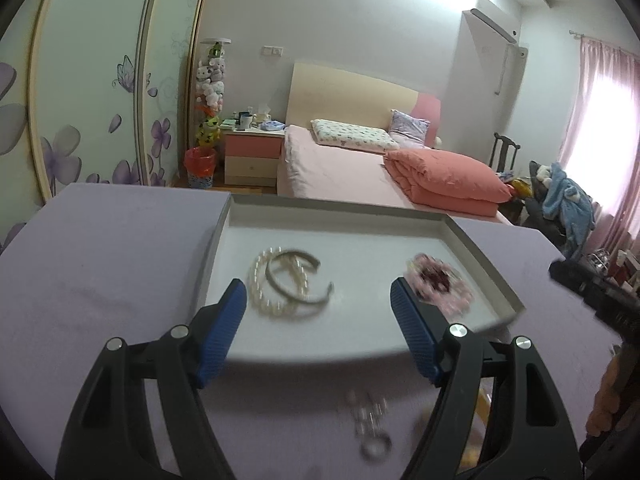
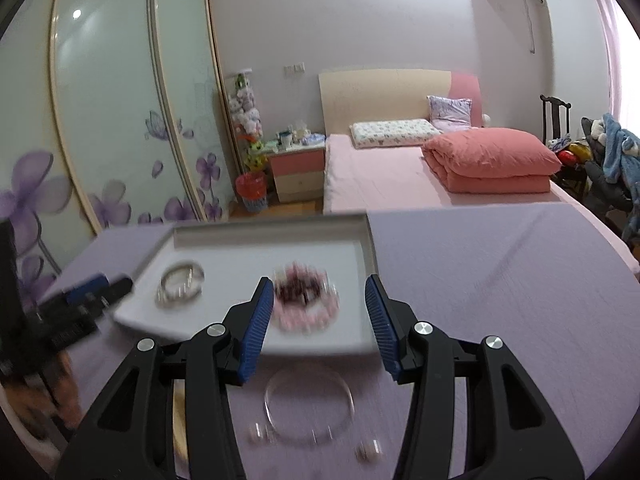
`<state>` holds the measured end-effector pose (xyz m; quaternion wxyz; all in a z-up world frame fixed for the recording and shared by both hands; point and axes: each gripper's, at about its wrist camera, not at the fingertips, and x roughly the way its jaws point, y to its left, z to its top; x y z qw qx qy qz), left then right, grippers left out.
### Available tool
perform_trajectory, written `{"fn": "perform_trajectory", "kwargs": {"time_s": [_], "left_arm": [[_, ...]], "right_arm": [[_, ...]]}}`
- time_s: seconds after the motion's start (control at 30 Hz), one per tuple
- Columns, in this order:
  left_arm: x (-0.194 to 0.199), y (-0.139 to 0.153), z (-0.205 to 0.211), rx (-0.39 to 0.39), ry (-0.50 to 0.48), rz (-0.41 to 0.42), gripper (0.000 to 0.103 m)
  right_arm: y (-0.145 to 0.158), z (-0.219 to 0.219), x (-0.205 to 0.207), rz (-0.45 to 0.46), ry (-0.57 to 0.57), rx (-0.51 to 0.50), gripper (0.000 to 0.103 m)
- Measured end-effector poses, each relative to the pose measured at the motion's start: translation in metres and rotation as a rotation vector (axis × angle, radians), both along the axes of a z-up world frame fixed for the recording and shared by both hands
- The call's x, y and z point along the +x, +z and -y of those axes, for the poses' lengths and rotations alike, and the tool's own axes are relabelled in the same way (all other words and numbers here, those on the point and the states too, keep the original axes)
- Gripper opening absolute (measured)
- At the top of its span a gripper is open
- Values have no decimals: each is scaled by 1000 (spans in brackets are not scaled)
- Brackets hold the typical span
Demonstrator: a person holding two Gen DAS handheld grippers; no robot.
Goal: Organize jewelry
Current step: 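Withdraw both tools from the tray and move the left tool to the silver ring, then grasp the silver ring with the left tool while the right tool grasps the yellow watch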
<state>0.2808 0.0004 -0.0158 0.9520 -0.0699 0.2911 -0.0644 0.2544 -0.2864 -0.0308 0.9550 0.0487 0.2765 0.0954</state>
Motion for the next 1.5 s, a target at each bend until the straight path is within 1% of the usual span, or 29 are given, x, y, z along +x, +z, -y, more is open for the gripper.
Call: {"fn": "perform_trajectory", "kwargs": {"time_s": [0.13,0.27,0.37,0.43,0.5,0.7,0.73,0.77,0.83,0.9,0.93,0.97,1.0,1.03,1.07,1.23,1.33,1.5], "left_arm": [[-33,-5,0,13,-19,-22,73],[-52,-20,7,44,-39,-91,73],[-55,-34,20,87,-64,-154,72],[-52,-40,26,111,-72,-179,69],[-47,-45,32,114,-79,-217,64],[-36,-60,44,130,-79,-305,58],[-34,-59,45,135,-75,-302,56],[-32,-59,46,134,-77,-302,52],[-29,-60,50,150,-63,-306,48],[-28,-59,53,158,-62,-305,41],[-29,-59,55,165,-62,-304,39],[-28,-58,55,167,-61,-304,36],[-29,-58,55,169,-57,-304,28],[-28,-58,54,167,-56,-304,24],[-28,-58,53,161,-55,-304,22],[-32,-57,43,128,-58,-303,22],[-37,-56,28,104,-46,-304,22],[-45,-54,-13,55,22,-291,22]], "right_arm": [[-15,7,-29,-55,-8,-4,49],[-29,10,-53,-101,-12,2,49],[-33,6,-66,-110,-4,10,49],[-32,6,-71,-110,2,16,49],[-30,4,-74,-105,5,19,49],[-28,9,-77,-100,4,38,49],[-28,9,-77,-101,4,40,49],[-29,10,-76,-104,3,42,49],[-31,11,-76,-112,2,48,49],[-34,11,-75,-120,5,54,49],[-34,11,-75,-122,7,55,49],[-35,10,-75,-125,9,55,49],[-36,10,-75,-126,10,56,49],[-36,9,-75,-128,11,57,49],[-36,8,-76,-128,12,59,49],[-35,3,-77,-130,27,59,49],[-36,-3,-77,-138,46,56,49],[-41,-19,-78,-165,102,52,49]]}}
